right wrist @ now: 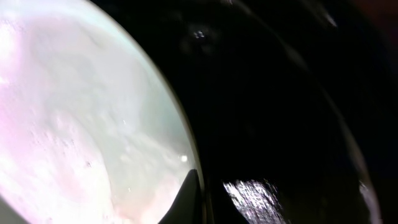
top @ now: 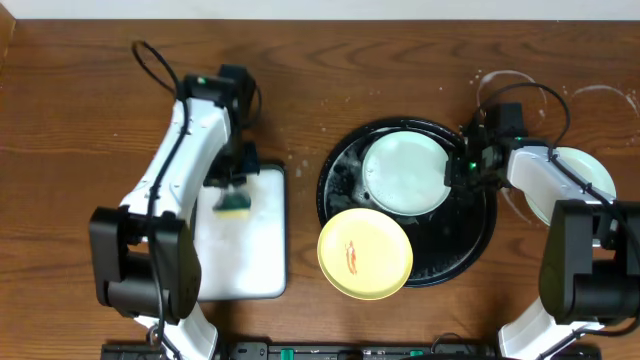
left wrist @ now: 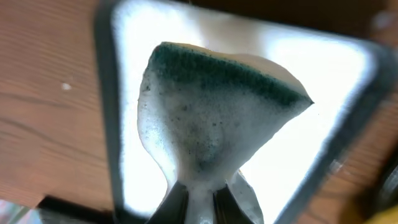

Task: Clean dirty plates on tray and stack at the side
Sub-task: 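Return the left gripper with sponge to the soapy tray, then lift the second green plate and stack it on the first with the right gripper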

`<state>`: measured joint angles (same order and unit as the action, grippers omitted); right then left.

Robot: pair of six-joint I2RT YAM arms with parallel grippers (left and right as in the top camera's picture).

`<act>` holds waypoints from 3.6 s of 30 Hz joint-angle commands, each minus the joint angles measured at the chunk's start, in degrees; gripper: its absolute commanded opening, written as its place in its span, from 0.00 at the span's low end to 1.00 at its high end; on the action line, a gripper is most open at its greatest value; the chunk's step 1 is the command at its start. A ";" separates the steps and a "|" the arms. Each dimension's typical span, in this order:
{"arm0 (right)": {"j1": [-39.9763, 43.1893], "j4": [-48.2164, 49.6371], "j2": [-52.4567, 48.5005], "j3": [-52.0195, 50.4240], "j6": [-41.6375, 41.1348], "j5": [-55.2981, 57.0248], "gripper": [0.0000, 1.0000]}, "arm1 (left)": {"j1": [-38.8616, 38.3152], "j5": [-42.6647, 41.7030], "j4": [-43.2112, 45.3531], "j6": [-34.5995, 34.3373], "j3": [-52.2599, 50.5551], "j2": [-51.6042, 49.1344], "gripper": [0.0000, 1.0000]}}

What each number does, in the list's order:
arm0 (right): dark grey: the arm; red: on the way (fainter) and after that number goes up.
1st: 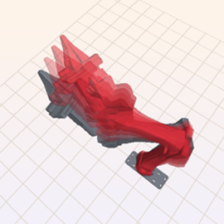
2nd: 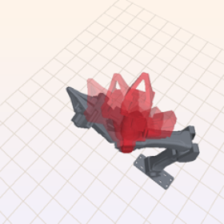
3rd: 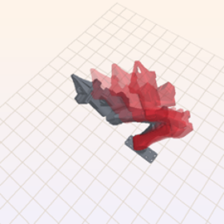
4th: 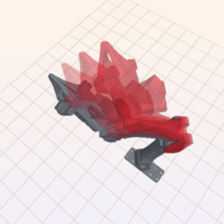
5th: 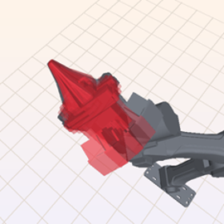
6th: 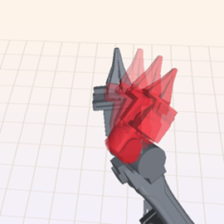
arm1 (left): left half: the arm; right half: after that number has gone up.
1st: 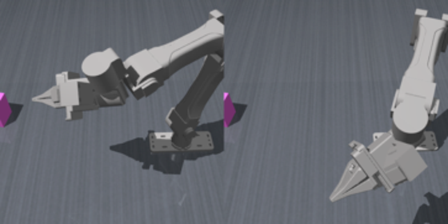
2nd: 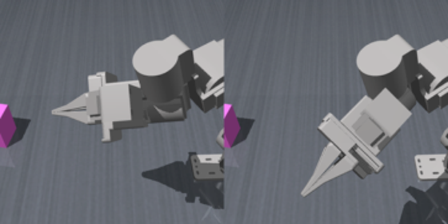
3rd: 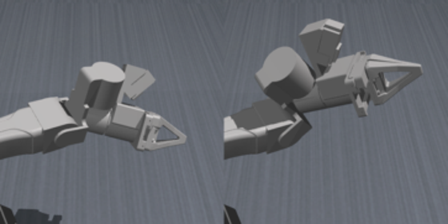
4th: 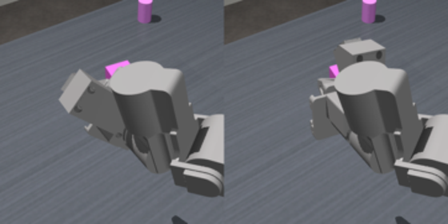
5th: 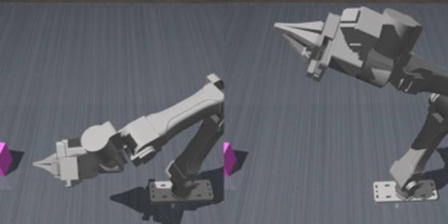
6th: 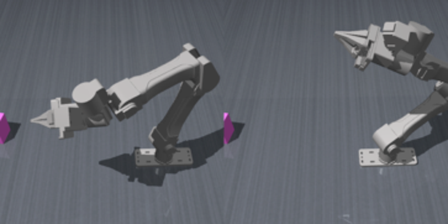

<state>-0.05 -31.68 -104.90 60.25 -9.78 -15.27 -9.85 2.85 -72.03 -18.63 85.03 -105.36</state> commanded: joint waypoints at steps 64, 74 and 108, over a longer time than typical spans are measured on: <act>-38.29 -0.63 25.94 2.93 26.73 81.24 0.01 | 4.66 -2.62 5.75 1.01 -7.43 0.35 0.09; -38.23 0.68 25.94 2.93 25.00 80.39 0.01 | 3.87 -3.96 11.45 0.83 -12.68 0.37 0.08; 11.72 -8.07 26.95 3.87 -7.02 3.26 0.01 | 3.89 -3.96 14.53 0.83 -16.52 0.37 0.08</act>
<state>0.03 -38.39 -79.35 62.78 -10.28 10.41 -5.85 -1.15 -56.62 -17.96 69.12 -105.43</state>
